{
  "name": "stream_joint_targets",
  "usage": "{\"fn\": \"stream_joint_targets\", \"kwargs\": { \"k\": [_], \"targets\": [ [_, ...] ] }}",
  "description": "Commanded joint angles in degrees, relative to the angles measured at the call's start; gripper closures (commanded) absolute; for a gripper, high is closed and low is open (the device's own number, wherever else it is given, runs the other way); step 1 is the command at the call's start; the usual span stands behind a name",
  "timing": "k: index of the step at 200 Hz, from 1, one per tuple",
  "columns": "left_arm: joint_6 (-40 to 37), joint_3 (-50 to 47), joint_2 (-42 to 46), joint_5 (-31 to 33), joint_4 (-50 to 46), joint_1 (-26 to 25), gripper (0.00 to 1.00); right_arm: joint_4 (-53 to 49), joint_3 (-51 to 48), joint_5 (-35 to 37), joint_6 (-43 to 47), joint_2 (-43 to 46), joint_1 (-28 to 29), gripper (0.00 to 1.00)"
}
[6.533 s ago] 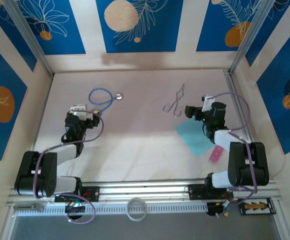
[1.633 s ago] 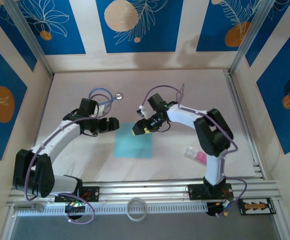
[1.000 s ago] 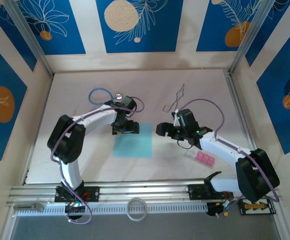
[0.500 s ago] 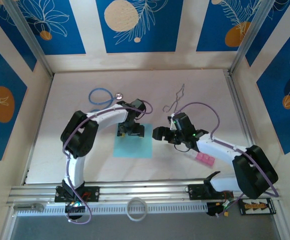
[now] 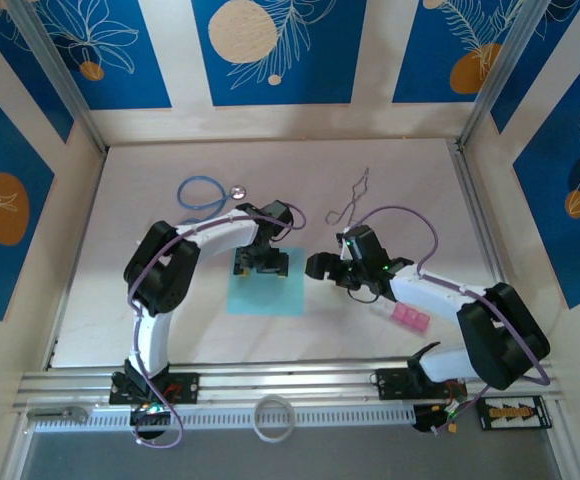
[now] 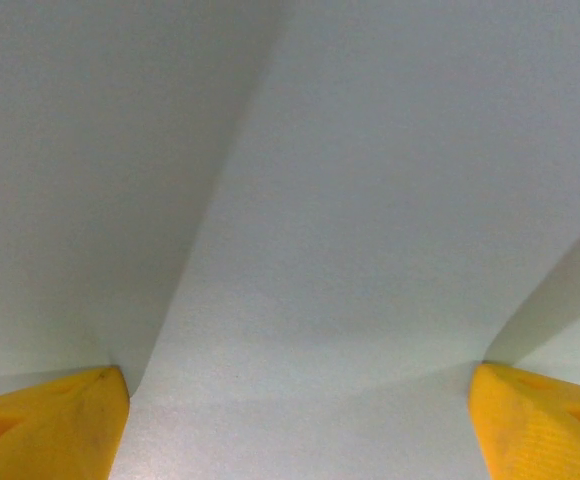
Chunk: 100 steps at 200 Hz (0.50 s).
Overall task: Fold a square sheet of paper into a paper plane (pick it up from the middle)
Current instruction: First fold the square sheet of paper in half at the center of the table.
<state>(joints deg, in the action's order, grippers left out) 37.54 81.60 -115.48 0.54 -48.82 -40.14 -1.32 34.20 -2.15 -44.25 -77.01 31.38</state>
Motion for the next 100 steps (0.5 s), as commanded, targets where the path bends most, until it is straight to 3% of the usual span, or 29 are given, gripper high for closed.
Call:
{"fn": "stream_joint_targets", "kwargs": {
  "k": [1,100],
  "targets": [
    [1.5,1.5,-0.7,0.3,-1.3,-0.5,0.12,-1.3,1.8,-1.5,-0.1,-0.2,-0.3,0.15],
    [2.3,0.2,-2.2,-1.5,1.2,-0.5,0.11,-4.5,1.9,0.6,0.6,2.1,-0.2,0.16]
  ]
}}
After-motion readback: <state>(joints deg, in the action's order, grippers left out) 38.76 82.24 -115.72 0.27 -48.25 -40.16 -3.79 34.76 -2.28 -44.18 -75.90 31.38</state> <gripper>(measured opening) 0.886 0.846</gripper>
